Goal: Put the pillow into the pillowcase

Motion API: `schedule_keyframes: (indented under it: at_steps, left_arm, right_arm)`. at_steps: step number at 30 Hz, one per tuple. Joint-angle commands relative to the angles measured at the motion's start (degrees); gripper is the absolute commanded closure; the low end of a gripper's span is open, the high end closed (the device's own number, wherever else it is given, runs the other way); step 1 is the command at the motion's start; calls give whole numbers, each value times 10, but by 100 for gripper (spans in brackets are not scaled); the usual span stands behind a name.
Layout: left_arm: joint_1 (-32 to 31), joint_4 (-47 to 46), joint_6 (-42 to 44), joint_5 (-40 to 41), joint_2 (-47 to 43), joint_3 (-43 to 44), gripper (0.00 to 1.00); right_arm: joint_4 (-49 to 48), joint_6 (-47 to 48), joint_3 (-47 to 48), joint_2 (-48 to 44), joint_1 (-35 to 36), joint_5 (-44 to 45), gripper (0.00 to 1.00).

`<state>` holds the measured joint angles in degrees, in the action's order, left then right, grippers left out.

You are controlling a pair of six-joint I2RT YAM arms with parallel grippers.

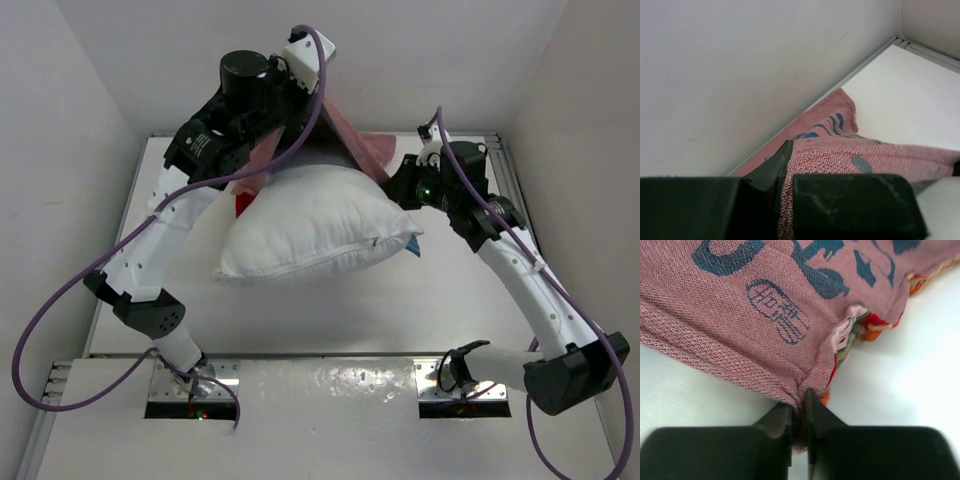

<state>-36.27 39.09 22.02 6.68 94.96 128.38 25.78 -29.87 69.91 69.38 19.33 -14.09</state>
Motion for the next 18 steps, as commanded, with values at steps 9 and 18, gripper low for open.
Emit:
schedule_keyframes:
  at_steps: [9, 18]
  left_arm:
    - [33, -182, 52, 82, -66, -24, 100]
    - [102, -144, -16, 55, -71, -32, 100]
  right_arm:
    - [-28, -22, 57, -75, 6, 121, 100]
    - [-155, -8, 165, -130, 21, 106, 100]
